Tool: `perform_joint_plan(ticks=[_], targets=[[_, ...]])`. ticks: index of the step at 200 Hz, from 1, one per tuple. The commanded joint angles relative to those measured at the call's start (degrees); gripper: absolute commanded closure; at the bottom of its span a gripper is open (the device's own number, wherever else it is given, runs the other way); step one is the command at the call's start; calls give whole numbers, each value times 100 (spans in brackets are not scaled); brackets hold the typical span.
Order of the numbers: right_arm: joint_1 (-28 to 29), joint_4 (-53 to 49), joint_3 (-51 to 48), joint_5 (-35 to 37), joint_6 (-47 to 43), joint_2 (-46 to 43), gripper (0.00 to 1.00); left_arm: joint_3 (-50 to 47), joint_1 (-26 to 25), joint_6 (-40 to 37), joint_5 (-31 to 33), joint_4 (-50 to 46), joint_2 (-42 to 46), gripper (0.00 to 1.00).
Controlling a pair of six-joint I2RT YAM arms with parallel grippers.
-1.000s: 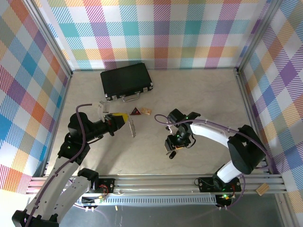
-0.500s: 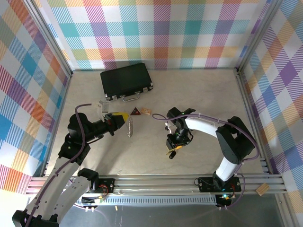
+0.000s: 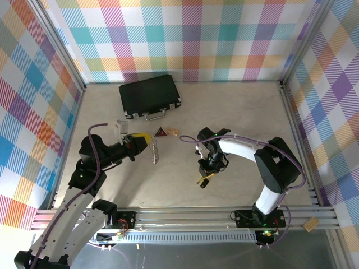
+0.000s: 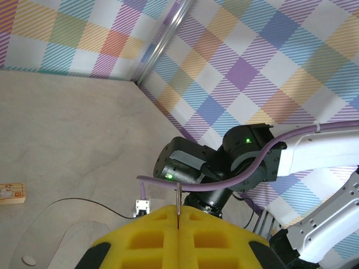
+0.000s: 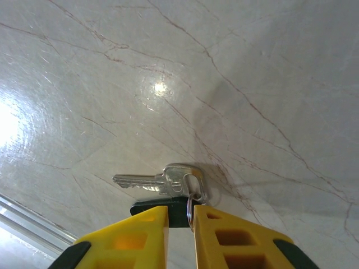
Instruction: Put the keys on the keyring
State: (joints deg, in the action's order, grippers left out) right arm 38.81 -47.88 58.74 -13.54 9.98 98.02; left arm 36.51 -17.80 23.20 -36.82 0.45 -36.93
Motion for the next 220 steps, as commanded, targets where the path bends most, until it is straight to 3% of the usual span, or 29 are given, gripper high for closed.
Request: perform_joint_plan(ticks=[1, 163, 220], targets=[[4, -117, 59, 78, -91, 48, 80, -82, 49, 94, -10, 368, 85, 100], [152, -130, -43, 245, 91, -316, 93, -92, 72, 88, 27, 368, 127, 100], [532, 1585, -1206, 434, 1037, -1502, 98, -92, 75, 96, 26, 377, 116, 100]])
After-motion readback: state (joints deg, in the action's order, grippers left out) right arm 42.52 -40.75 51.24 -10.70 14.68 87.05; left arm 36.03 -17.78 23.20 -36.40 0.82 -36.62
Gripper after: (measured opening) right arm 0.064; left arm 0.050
